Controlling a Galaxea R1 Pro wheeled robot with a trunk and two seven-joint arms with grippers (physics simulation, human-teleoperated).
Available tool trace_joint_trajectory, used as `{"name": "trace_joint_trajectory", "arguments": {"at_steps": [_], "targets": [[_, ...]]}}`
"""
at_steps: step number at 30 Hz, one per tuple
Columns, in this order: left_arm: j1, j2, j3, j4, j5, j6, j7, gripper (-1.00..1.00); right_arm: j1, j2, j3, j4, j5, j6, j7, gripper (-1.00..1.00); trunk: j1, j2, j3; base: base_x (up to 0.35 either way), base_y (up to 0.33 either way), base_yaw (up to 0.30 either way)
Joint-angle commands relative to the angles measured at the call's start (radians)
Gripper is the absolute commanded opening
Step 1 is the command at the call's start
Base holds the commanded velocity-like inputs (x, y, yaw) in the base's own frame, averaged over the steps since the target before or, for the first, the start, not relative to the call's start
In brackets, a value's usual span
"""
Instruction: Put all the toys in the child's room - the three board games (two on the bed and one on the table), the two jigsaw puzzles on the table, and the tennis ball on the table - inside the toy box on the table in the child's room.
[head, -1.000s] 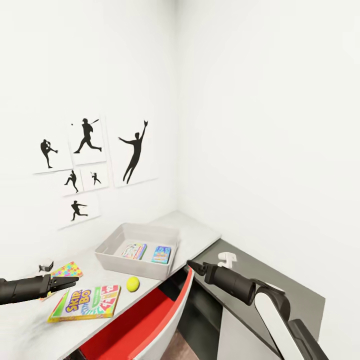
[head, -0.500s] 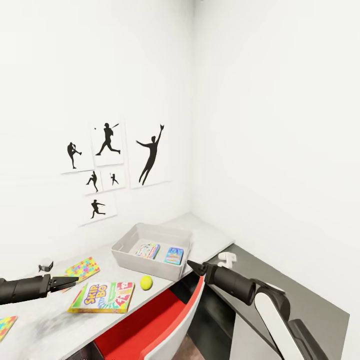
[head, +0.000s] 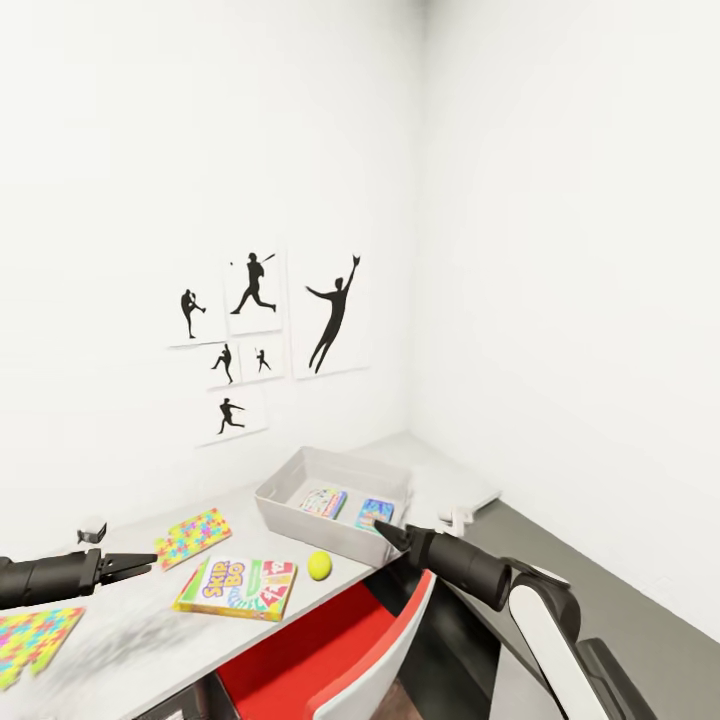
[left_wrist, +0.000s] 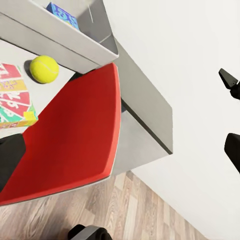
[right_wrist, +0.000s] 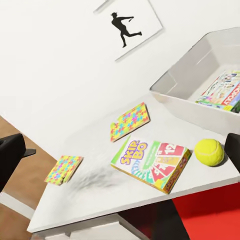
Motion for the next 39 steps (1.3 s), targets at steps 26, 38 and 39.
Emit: {"name": "trace_joint_trajectory", "arguments": {"at_steps": [26, 38, 39], "targets": [[0.0, -0.001, 0.0, 0.0, 0.0, 0.015, -0.004, 1.0, 0.0, 0.002, 0.001, 0.0, 0.001, 0.003, -0.008, 1.0, 0.0, -0.001, -0.022, 0.0, 0.001, 0.112], [0.0, -0.001, 0.0, 0.0, -0.001, 0.016, -0.004, 1.0, 0.0, 0.004, 0.002, 0.0, 0.001, 0.003, -0.009, 1.0, 0.0, -0.001, -0.04, -0.079, 0.193, 0.161], [0.0, -0.001, 0.0, 0.0, -0.001, 0.016, -0.004, 1.0, 0.0, 0.003, 0.002, 0.0, 0.001, 0.003, -0.009, 1.0, 0.0, -0.001, -0.041, -0.126, 0.28, 0.163]]}}
